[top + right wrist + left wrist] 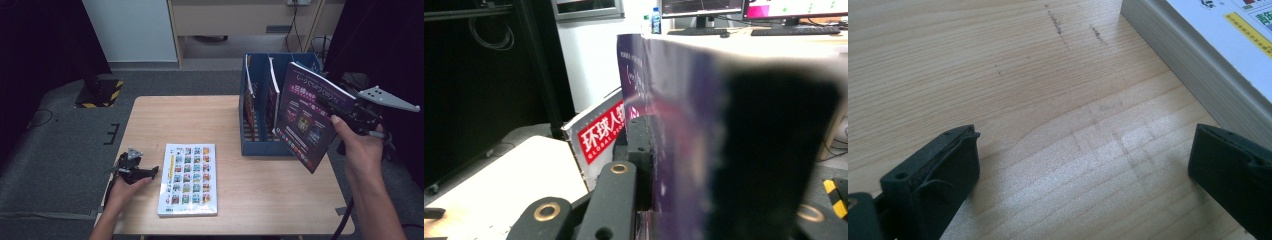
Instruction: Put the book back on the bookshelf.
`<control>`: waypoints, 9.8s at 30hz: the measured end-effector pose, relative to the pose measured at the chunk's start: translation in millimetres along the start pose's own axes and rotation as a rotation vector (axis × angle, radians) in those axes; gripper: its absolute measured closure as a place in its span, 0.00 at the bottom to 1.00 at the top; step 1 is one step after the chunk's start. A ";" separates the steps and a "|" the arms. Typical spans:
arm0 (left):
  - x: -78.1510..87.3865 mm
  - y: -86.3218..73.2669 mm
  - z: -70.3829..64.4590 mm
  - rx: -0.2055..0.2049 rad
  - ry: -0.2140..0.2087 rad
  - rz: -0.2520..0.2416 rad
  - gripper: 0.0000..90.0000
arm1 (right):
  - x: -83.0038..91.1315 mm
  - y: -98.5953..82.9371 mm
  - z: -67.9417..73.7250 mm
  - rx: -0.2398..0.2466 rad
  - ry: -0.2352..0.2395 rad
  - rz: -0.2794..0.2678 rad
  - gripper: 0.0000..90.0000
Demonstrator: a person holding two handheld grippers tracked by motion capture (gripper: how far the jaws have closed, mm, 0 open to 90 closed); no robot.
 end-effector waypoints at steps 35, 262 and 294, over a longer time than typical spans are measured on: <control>-1.4 1.1 -0.8 -0.001 -0.003 -0.001 0.00 | -52.8 9.1 -12.4 0.014 -0.145 0.025 0.94; -4.7 3.9 -3.6 -0.007 -0.003 -0.002 0.00 | -190.7 -83.5 7.8 0.050 -0.263 -0.023 0.82; -5.1 4.3 -4.0 -0.006 -0.002 -0.002 0.00 | -149.6 -92.3 11.2 0.083 -0.249 -0.005 0.78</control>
Point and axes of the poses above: each handheld gripper's, and its own axes: x roughly backward along the jaws, y roughly out of its top, z roughly to its left, the point moved 7 cm from there along -x, roughly forward along the jaws, and after that the axes turned 13 degrees about -y, right-handed, at the moved point
